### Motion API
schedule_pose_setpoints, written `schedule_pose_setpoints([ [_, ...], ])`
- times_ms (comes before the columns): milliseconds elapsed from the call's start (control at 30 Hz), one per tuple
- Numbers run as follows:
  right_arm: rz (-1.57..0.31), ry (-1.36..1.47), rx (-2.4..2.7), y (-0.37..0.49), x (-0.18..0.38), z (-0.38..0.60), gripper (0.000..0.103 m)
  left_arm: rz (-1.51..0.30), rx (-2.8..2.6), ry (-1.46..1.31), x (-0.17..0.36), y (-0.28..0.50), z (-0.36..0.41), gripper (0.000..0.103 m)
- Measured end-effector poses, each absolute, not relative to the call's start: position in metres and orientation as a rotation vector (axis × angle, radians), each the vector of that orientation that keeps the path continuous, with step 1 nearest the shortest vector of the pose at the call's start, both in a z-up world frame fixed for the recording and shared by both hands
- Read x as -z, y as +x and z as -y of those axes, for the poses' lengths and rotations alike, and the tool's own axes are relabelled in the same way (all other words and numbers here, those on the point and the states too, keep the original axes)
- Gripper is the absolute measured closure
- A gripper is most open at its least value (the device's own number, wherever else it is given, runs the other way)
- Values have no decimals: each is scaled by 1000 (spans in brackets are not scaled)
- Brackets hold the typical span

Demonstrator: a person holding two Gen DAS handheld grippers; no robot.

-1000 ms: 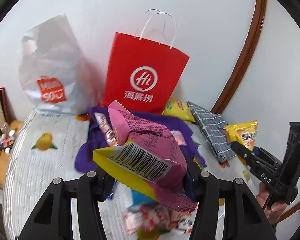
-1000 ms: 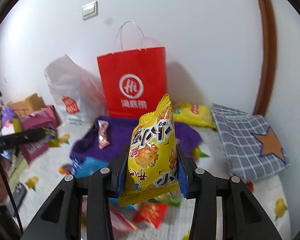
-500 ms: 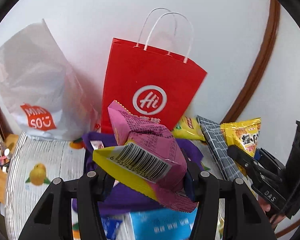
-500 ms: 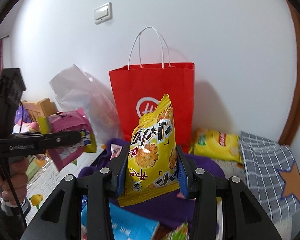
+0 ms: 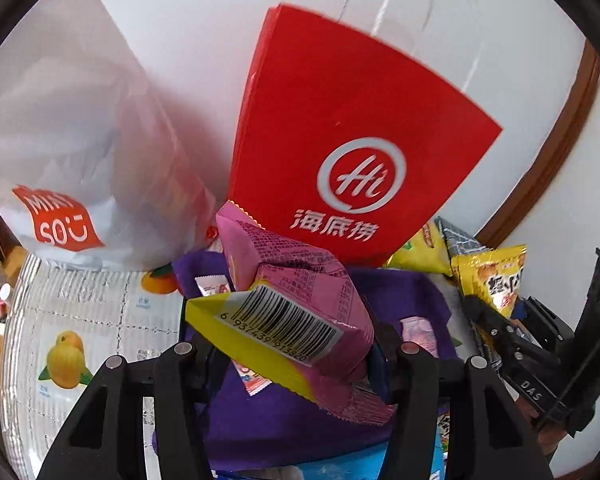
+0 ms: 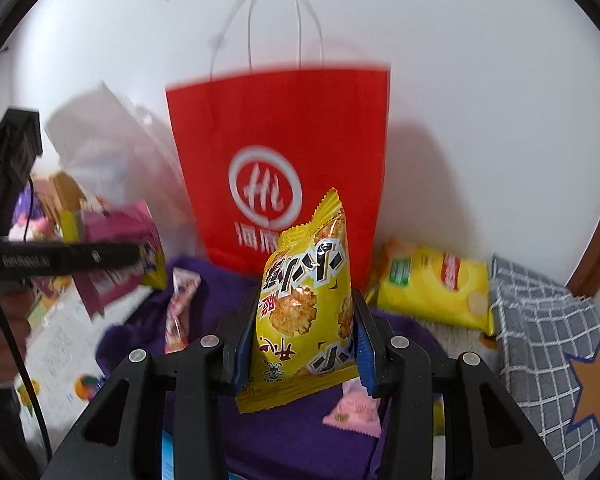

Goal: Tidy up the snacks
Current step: 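Carry both held bags up over the purple towel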

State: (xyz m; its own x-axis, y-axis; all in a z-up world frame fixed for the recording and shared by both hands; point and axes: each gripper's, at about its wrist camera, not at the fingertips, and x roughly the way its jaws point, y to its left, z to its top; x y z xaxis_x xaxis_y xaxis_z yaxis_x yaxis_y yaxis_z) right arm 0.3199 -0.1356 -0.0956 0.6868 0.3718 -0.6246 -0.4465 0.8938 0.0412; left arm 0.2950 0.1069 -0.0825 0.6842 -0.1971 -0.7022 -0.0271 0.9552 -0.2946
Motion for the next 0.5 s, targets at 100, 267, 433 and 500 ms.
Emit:
schedule_pose_setpoints([
  [100, -718, -108, -433, 330, 106, 141, 61, -826, 92, -307, 85, 297, -111, 50],
  [267, -733, -101, -434, 331, 109, 146, 61, -828, 76, -308, 83, 297, -113, 50],
  [433, -737, -117, -451, 326, 106, 142, 61, -826, 56, -322, 80, 295, -118, 50],
  [500, -740, -129, -452, 324, 105, 139, 61, -828, 55, -332, 79, 295, -120, 50],
])
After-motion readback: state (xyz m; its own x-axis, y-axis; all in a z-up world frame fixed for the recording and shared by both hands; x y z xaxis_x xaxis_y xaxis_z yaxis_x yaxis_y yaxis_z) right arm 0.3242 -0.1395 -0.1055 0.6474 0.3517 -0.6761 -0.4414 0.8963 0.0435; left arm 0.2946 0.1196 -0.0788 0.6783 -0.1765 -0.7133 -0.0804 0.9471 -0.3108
